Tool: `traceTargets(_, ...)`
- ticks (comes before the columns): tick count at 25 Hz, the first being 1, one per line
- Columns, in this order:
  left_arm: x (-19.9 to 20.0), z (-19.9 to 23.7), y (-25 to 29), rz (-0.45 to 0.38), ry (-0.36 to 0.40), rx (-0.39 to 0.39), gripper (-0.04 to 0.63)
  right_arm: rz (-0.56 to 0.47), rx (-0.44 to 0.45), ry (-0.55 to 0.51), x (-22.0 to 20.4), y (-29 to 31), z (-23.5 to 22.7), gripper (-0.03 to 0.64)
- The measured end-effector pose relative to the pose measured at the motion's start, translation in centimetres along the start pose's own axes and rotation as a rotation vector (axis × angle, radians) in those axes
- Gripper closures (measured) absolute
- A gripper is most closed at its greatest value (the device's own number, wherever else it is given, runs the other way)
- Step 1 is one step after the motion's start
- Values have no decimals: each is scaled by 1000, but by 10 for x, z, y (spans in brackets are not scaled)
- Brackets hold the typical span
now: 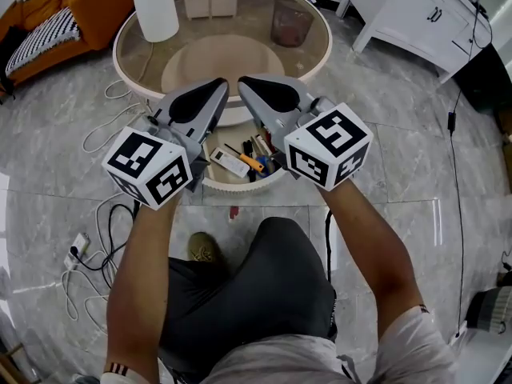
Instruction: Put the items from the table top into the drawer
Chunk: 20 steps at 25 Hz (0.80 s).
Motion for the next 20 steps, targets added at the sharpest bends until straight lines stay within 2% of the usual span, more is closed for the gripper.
traceTargets(20, -3, 0, 2, 4, 8, 11, 597, 9, 1, -9, -4, -8, -3, 617)
Point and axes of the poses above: the fingertips, and each gripper's own axes: y forward along the fingers, z to its left, x out of its top, the point moved 10 cm from there along -y, backward along the fingers, and after that the axes turned 12 degrees about -y, right-handed, at the moved point
